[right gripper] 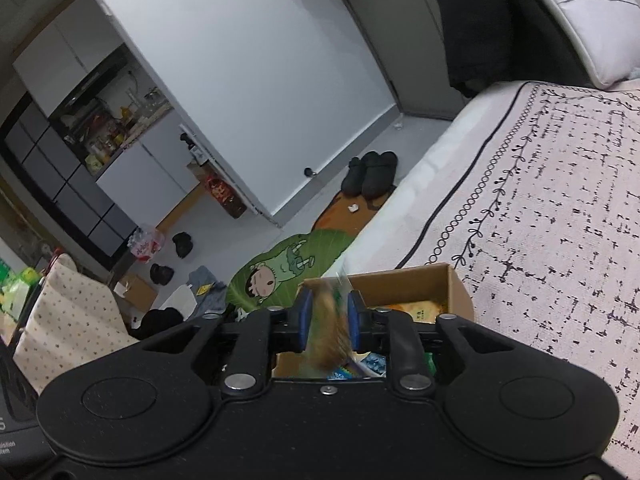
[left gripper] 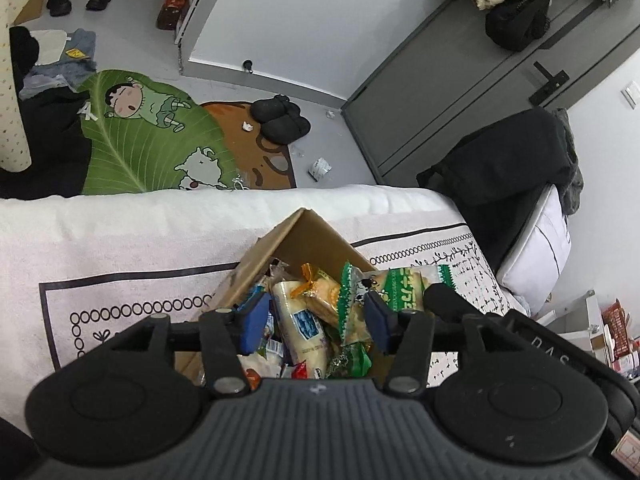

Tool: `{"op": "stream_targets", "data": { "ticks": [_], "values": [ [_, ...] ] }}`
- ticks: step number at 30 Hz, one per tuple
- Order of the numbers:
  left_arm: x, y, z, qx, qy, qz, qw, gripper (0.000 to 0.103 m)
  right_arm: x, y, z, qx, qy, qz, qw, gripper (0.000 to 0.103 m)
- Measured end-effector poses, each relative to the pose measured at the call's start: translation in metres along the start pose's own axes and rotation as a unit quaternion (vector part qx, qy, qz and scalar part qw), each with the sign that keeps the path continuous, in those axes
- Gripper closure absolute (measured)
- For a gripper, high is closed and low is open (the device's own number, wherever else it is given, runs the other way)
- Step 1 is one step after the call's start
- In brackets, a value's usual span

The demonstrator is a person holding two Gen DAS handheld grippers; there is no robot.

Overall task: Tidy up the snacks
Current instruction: 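Carry both held packets over the box and open both grippers, then lift both open grippers up and back from the filled box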

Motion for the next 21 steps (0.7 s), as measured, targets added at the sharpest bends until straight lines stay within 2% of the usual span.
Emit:
{"op": "stream_targets", "data": {
  "ticks": [1,8,15,18,21],
  "values": [
    [0.000,0.000,-0.001,0.002,0.002,-0.001,1.0000,0.049,0.000,0.001,0.000,-0.001,0.001,0.002,1.000,0.075],
    [0.005,0.004,-0.003,0.004,0.012,0.006,0.9999,0.033,-0.003,0.012,0.007,-0.015,0.004,0.002,1.000,0.075],
    [0.003,0.007,0.002,0.006,0.004,-0.002,1.0000,0.028,-0.006,0.035,0.021,-0.025,-0.012,0.003,1.000,0.074],
    [-0.001,0.012,0.008,0.005,-0.006,-0.005,1.0000,0.026,-0.009,0.047,0.028,-0.035,-0.016,0.002,0.999,0.070],
    [-0.005,0.020,0.016,0.006,-0.025,-0.003,0.9997,0.021,-0.013,0.060,0.034,-0.039,-0.020,0.004,0.999,0.060]
  ]
}}
Point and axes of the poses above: each gripper's, at about its wrist camera, not at the fingertips, and y roughly against the way its jaws point, z to its right, x to its top, the point moved 5 cm from there along -y, roughly the way its jaws point, and after that the axes turned 1 degree about -y, right-handed, at the moved point
